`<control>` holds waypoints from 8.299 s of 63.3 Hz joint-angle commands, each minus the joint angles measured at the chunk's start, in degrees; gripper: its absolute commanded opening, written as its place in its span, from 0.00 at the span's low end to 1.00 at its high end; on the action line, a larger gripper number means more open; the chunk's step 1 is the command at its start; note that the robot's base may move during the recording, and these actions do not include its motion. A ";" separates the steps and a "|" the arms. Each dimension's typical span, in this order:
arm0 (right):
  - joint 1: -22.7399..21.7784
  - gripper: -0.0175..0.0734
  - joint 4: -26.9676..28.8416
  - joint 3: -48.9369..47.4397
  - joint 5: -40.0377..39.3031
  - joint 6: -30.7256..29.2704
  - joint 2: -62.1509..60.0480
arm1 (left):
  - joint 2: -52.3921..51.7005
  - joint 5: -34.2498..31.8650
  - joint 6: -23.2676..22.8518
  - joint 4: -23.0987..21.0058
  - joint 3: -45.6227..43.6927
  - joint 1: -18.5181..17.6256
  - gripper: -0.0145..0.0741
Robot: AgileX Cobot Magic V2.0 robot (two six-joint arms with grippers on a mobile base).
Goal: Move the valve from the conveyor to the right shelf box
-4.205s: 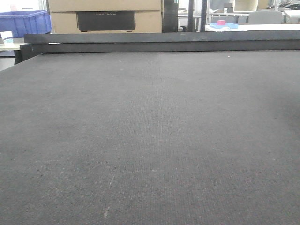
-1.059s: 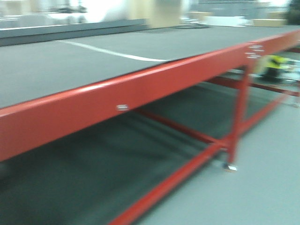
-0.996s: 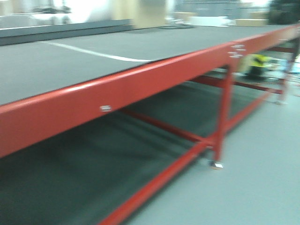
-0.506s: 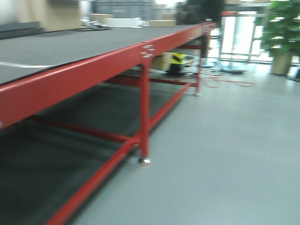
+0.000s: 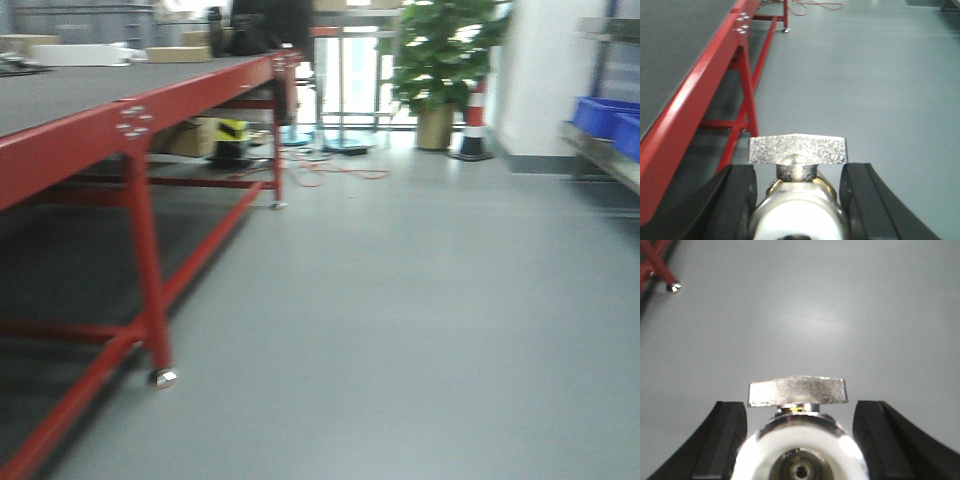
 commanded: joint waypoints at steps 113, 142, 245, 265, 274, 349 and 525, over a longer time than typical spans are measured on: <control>-0.04 0.01 -0.16 -0.45 -3.11 -0.46 -0.73 | -0.31 -3.36 -0.11 -0.27 -0.29 -0.24 0.04; -0.04 0.01 -0.06 -0.45 -3.11 -0.46 -0.73 | -0.31 -3.36 -0.11 -0.27 -0.29 -0.24 0.04; -0.04 0.01 -0.06 -0.45 -3.11 -0.46 -0.73 | -0.31 -3.36 -0.11 -0.27 -0.29 -0.24 0.04; -0.04 0.01 -0.06 -0.45 -3.11 -0.46 -0.73 | -0.31 -3.36 -0.11 -0.27 -0.29 -0.24 0.04; -0.04 0.01 -0.06 -0.45 -3.11 -0.46 -0.73 | -0.31 -3.36 -0.11 -0.27 -0.29 -0.24 0.04; 14.18 0.01 3.27 -35.53 -8.73 -0.46 19.28 | 34.90 -1.29 0.98 -0.84 -43.74 -21.69 0.04; 17.96 0.01 1.03 28.47 -48.97 -0.46 -18.37 | -4.87 -33.22 -6.64 0.31 21.72 -9.26 0.04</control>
